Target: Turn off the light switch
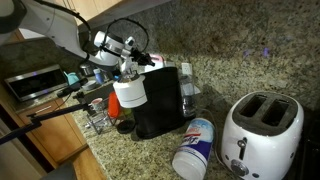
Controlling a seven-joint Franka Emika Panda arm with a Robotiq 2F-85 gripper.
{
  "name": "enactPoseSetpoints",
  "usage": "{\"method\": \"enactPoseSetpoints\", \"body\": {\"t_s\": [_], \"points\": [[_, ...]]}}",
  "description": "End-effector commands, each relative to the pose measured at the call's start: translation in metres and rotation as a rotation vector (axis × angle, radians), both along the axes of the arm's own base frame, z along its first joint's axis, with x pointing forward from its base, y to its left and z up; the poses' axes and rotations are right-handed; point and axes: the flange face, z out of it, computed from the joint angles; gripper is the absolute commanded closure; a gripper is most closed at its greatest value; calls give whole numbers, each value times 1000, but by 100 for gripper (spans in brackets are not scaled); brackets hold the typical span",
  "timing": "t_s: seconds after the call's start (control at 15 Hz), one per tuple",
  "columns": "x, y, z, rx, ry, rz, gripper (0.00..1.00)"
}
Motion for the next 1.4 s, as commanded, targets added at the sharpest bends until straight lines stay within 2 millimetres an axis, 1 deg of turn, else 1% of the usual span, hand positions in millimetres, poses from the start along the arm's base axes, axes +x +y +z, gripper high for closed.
{"method": "enactPoseSetpoints", "body": {"t_s": [0.0,0.13,0.47,0.73,1.0,1.2,1.27,1.33], "points": [[-43,-14,16,-4,-25,24,100],[-59,-15,20,-17,-49,38,100],[-115,-15,35,-45,-117,127,100],[-154,-18,49,-46,-180,186,100],[-189,-32,63,-20,-230,238,100],[-211,-49,74,19,-259,259,100],[-219,-54,85,16,-290,266,100],[-224,-58,86,26,-296,264,100]]}}
